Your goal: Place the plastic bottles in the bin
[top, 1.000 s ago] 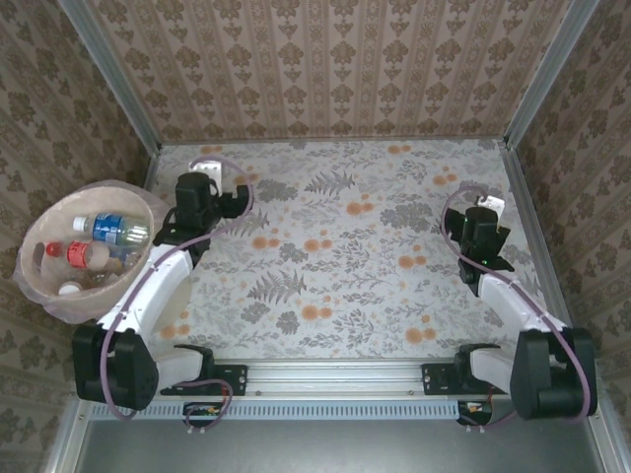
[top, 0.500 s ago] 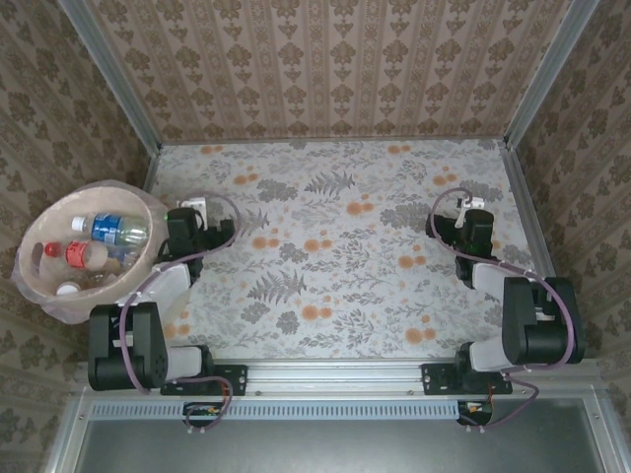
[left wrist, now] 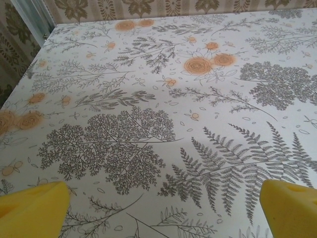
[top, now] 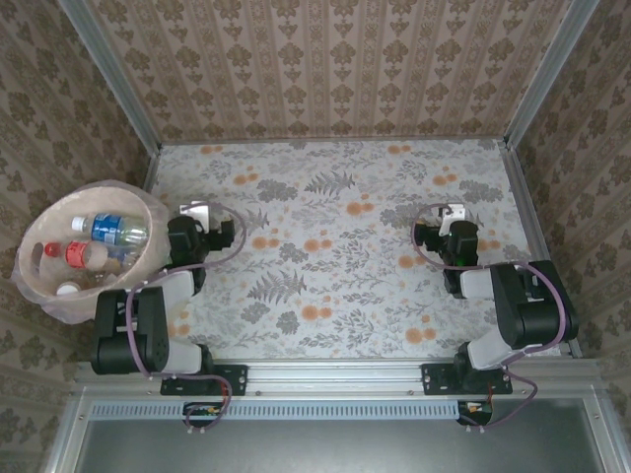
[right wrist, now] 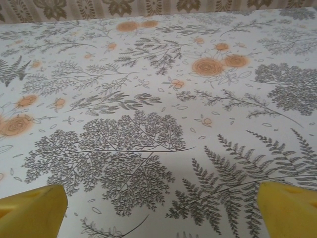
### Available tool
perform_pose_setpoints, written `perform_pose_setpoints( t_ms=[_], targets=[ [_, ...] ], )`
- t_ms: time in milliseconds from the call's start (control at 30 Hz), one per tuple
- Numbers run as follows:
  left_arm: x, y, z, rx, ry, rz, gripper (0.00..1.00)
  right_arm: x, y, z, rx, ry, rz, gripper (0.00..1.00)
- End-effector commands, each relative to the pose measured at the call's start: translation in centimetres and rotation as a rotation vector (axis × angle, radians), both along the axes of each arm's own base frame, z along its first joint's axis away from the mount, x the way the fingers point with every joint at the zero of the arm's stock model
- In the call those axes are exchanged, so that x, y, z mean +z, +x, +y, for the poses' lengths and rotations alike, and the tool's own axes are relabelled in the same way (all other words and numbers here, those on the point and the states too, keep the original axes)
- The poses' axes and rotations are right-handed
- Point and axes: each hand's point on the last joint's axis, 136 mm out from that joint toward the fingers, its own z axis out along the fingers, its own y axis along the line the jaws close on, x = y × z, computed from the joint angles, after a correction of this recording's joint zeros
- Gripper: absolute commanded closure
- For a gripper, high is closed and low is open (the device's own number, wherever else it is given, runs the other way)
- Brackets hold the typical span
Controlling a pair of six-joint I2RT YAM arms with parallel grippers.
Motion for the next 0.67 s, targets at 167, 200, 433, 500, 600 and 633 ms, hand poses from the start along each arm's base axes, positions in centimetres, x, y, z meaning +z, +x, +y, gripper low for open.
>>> perform_pose_setpoints(
  t_ms=[167, 200, 433, 500, 600, 633],
  targets=[
    [-1.3, 0.8, 1.5, 0.099, 0.050, -0.079, 0.00, 1.6, 0.8, -0.5, -0.026, -0.025, -0.058, 0.00],
    [-1.3, 0.7, 1.6, 0.120, 0.065, -0.064, 0.00, 1.6, 0.8, -0.5, -0.025, -0.025, -0.059, 0.00],
    [-1.2, 0.6, 2.0, 0.157, 0.071, -0.076, 0.00, 1.4, 1.0, -0.3, -0.010, -0.023, -0.041, 0.00],
    [-1.2, 0.6, 2.0, 0.157, 0.072, -0.078, 0.00, 1.5, 0.9, -0.3, -0.008, -0.019, -0.048, 0.00],
    [-1.2, 0.6, 2.0, 0.157, 0.071, -0.077, 0.00, 1.5, 0.8, -0.3, -0.006, -0.020, -0.051, 0.00],
    [-1.2, 0.6, 2.1, 0.157, 0.072, -0.078, 0.00, 1.6, 0.9, -0.3, -0.006, -0.019, -0.054, 0.00]
  ],
)
